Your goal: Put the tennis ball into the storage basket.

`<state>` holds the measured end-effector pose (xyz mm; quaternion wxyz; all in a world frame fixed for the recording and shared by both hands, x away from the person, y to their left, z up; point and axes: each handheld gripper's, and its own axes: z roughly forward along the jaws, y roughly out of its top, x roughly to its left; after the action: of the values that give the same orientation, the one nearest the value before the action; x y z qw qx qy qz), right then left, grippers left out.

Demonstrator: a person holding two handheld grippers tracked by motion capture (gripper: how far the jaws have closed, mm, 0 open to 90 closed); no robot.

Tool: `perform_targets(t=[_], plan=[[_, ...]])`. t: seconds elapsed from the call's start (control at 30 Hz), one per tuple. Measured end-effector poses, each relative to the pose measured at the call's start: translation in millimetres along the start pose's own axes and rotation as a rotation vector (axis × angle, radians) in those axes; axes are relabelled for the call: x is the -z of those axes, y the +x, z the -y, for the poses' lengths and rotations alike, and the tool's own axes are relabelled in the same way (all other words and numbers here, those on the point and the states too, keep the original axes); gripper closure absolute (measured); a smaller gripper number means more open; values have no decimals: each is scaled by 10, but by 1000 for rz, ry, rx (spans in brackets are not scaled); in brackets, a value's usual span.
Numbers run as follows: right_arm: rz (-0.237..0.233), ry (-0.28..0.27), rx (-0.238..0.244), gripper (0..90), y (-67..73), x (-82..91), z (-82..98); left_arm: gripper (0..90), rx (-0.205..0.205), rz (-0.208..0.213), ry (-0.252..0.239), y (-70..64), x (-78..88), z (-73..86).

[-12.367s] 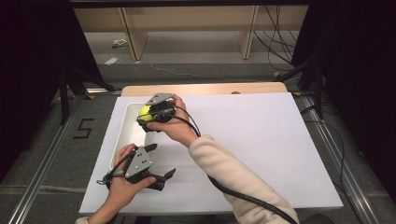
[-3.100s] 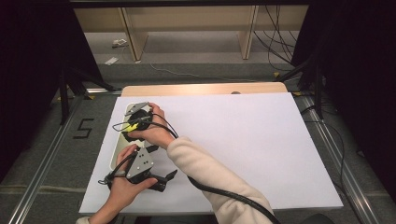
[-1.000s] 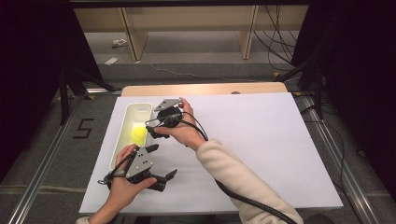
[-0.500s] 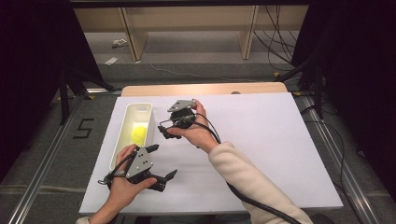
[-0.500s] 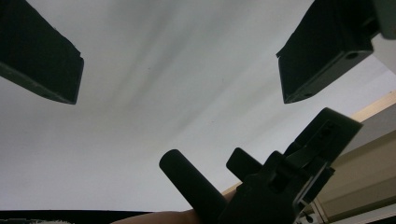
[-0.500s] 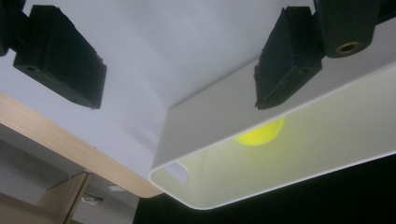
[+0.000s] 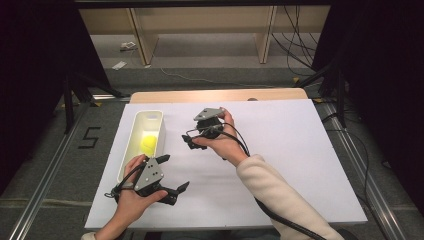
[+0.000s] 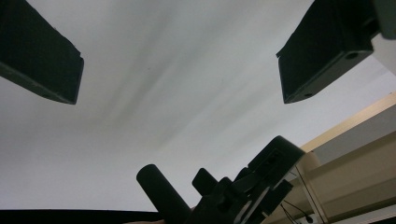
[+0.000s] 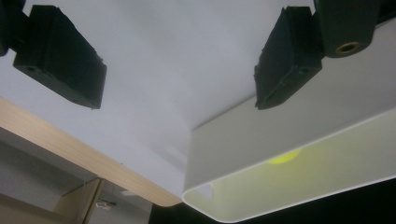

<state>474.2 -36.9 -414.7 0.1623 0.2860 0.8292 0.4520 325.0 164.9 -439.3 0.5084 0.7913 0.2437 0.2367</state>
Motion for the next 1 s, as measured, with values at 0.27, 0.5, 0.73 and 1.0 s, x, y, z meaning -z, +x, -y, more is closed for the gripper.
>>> perform_targets(t=[0.27,0.5,0.73,1.0], plan=[[24,-2,-8,175,-105,144,79,0,6,-1,-3,2,4,2],[39,-2,-15,175,-172,255,175,0,8,-2,-2,6,8,5],[51,-3,-26,175,-225,347,276,0,2,-3,0,11,13,5],[64,-8,-41,176,-298,472,375,0,5,-3,-1,10,15,5]])
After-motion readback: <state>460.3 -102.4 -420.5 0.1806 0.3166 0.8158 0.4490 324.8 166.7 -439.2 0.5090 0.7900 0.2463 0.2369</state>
